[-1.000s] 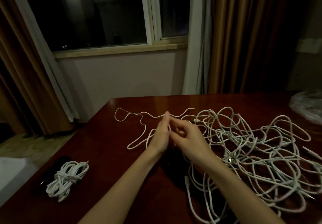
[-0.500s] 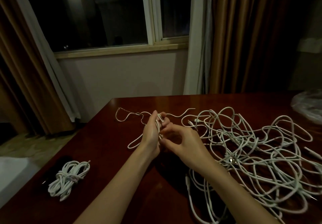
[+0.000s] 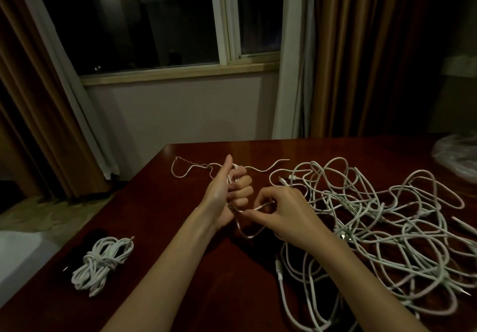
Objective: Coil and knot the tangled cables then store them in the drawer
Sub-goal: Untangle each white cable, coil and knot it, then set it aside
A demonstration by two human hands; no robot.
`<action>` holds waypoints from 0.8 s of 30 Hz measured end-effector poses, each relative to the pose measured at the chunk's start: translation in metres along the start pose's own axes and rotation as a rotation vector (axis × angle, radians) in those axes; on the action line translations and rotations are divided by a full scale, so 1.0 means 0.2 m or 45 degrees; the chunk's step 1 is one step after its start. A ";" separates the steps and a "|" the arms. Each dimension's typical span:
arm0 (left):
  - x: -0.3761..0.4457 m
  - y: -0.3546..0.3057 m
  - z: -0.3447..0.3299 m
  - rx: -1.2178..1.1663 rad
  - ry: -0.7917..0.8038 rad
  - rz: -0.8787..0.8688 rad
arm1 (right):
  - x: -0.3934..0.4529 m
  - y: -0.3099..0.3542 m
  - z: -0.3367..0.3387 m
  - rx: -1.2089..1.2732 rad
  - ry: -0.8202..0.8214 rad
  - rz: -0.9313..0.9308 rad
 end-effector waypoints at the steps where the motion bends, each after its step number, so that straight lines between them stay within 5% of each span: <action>1: 0.00 0.02 -0.01 0.034 0.028 0.027 | 0.00 0.01 0.00 -0.010 -0.002 0.012; 8: -0.02 0.09 -0.05 0.123 0.145 0.144 | -0.01 -0.03 0.02 -0.126 -0.042 -0.058; 17: 0.00 0.06 -0.01 0.151 0.052 0.105 | 0.02 -0.06 0.17 0.336 -0.059 -0.059; 24: -0.04 0.13 -0.08 0.435 0.193 0.184 | 0.02 -0.04 0.14 0.165 -0.077 -0.005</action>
Point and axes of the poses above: each hand's wrist, its own x-axis towards the middle knuckle, its own z-axis out of the back of the hand, y = z × x, the point moved 8 cm from there along x, towards the middle knuckle, and after that the axes turned 9 degrees about -z, right-handed, at the moved point
